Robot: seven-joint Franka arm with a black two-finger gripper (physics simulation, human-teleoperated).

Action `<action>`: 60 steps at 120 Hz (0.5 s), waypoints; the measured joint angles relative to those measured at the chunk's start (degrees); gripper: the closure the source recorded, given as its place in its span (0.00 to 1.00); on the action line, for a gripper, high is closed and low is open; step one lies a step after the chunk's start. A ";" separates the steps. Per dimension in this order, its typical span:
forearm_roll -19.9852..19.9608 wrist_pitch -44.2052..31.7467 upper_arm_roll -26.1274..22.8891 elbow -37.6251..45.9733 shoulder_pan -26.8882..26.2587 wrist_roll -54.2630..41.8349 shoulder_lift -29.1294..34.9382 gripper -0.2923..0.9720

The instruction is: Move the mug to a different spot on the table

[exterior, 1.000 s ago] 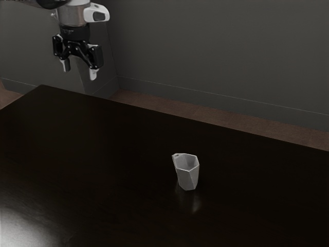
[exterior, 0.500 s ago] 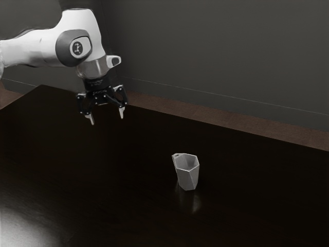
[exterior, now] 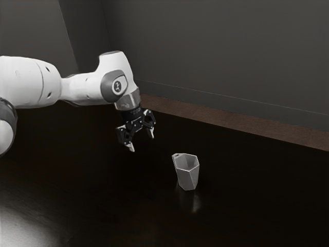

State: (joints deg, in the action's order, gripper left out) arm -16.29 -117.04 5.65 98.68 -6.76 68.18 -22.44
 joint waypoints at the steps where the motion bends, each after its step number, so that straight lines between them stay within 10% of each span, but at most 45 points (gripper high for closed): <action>1: -0.02 -0.10 0.00 -0.39 0.00 0.37 -0.34 0.23; 60: 1.66 -2.91 -3.08 -9.01 -3.60 14.63 -8.79 0.23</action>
State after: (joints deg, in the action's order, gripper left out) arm -14.63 -119.95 2.57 89.67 -10.37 82.82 -31.23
